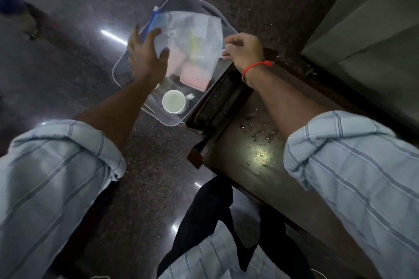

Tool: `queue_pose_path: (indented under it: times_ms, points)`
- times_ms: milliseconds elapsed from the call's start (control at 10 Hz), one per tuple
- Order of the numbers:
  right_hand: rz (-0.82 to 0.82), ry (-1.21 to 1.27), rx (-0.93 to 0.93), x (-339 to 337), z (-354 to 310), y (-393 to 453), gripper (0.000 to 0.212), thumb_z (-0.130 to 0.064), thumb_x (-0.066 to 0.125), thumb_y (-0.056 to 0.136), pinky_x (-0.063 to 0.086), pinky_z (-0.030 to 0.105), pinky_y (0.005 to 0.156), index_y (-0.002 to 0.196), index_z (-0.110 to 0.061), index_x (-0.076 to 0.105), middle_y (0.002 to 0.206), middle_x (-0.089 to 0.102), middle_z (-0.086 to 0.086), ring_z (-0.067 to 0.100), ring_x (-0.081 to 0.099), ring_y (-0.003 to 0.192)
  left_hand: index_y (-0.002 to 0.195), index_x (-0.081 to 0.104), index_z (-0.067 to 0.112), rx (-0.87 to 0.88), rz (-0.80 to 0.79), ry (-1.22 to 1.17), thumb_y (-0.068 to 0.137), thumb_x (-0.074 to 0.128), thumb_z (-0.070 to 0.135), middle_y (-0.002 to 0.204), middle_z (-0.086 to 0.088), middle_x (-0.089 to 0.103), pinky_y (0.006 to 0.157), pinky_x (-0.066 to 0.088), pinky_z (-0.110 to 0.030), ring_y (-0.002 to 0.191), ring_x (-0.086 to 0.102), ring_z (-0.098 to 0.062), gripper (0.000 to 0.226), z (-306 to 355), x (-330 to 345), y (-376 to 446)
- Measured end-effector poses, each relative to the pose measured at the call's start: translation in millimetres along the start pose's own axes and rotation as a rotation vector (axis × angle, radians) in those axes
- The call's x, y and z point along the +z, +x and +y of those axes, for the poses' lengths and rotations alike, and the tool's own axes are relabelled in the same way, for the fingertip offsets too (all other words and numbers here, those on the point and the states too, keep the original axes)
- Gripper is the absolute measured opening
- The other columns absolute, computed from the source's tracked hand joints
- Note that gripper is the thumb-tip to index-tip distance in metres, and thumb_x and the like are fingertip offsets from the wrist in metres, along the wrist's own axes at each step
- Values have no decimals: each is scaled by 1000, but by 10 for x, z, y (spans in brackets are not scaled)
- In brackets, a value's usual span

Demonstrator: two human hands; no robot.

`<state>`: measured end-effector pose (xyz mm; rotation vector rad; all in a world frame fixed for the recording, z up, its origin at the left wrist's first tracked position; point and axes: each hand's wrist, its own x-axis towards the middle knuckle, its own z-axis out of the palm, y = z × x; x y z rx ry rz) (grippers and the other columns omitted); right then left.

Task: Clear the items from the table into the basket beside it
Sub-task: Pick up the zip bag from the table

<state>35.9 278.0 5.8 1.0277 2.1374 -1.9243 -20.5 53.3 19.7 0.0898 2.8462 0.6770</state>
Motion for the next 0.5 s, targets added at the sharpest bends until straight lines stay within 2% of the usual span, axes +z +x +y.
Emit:
queue_pose_path:
  times_ms: [100,200,300,400,500]
  points:
    - [-30,-444,-96,130,-15,32,26,-3,58,88,46,28,100,109,-6,73,116,72,15,29,67,108,146,50,26,140,-68,163,96,63,25,171,-17,11,124,11,-62,159,4,-43,52,-26,117,-102]
    - [-246,-715,-318,291,50,-50,39,-5,55,88,32,28,113,126,-5,65,140,56,15,30,51,131,149,43,23,190,-214,228,103,53,28,173,-14,10,125,-2,-63,160,-8,-41,48,-56,296,-196]
    - [-445,-1044,-326,397,143,-117,48,-13,48,92,29,39,117,139,-16,53,148,48,9,38,39,137,160,28,21,132,-411,287,108,42,34,174,-8,13,126,-4,-63,161,-5,-34,55,-65,422,-224]
    - [-486,-1100,-302,364,181,-132,49,-15,45,96,23,45,121,145,-14,45,147,46,11,41,30,141,163,21,18,129,-453,305,110,39,34,174,-8,10,125,-4,-65,162,1,-33,58,-31,431,-212]
    - [-421,-1012,-348,282,102,-194,48,-15,44,99,22,43,121,146,-7,42,151,42,14,40,29,144,162,23,18,163,-367,275,110,39,33,174,-8,8,126,-3,-65,162,2,-33,57,55,357,-252]
